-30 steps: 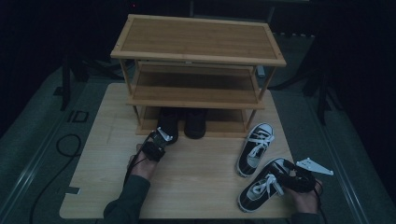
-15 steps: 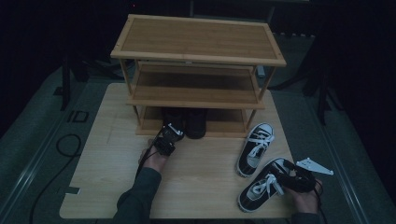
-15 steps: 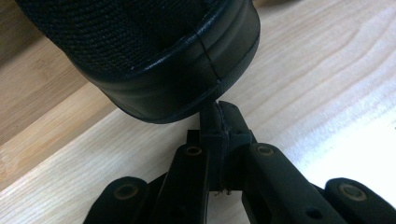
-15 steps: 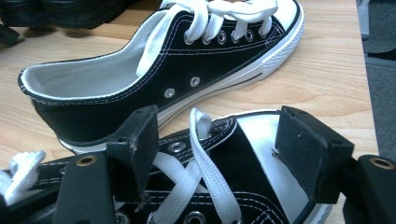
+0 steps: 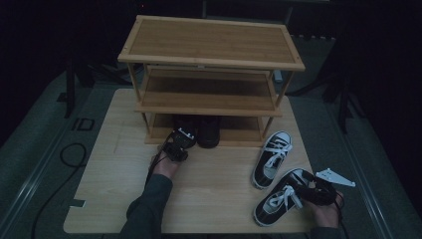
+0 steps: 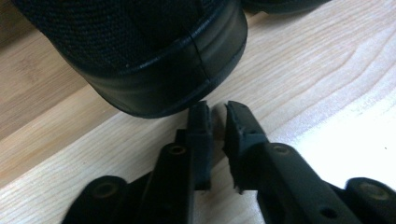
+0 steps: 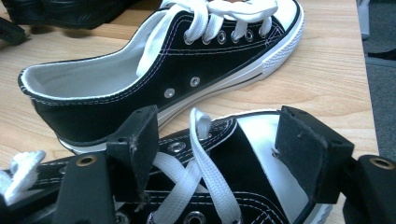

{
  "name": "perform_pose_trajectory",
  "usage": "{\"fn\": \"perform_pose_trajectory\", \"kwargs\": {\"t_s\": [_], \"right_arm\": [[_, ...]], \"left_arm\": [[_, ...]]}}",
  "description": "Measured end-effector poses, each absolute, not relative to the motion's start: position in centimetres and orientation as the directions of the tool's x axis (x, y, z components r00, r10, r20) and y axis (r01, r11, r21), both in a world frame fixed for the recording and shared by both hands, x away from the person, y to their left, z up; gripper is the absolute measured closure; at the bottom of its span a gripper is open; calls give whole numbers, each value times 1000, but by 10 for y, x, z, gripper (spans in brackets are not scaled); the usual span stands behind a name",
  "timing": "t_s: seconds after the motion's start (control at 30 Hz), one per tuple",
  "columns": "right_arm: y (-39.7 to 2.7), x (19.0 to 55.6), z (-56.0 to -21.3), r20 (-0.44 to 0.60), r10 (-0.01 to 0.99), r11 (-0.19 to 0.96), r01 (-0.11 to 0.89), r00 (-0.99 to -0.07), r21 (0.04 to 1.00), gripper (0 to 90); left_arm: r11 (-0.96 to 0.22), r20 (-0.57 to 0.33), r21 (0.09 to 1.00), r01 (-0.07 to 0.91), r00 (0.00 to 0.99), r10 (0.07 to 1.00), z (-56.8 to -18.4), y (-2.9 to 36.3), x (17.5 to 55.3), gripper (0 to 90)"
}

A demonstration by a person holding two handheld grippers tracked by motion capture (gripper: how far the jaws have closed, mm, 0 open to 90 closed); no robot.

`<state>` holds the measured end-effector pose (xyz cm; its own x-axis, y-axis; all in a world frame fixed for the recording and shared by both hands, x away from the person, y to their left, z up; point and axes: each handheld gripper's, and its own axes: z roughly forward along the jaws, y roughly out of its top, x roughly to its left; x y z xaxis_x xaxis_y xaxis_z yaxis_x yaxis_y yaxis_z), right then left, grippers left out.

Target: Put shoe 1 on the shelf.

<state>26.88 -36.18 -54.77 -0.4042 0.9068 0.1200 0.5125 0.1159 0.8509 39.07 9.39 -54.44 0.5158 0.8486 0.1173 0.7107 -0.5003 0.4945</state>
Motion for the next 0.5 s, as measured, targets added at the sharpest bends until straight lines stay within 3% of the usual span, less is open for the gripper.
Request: {"fn": "perform_pose_trajectory", "kwargs": {"t_s": [0.23, 0.37, 0.5], "right_arm": [[-362, 269, -548, 120, 907, 115, 513, -403, 851, 300], [-362, 269, -548, 120, 908, 115, 514, -403, 850, 299], [-361, 269, -547, 119, 908, 117, 516, -402, 849, 299]], "left_arm": [[-464, 66, 535, 706, 512, 856, -542, 109, 383, 712], [-406, -9, 581, 705, 504, 863, -539, 122, 378, 665], [-401, -14, 590, 701, 505, 863, -538, 129, 374, 631]]}}
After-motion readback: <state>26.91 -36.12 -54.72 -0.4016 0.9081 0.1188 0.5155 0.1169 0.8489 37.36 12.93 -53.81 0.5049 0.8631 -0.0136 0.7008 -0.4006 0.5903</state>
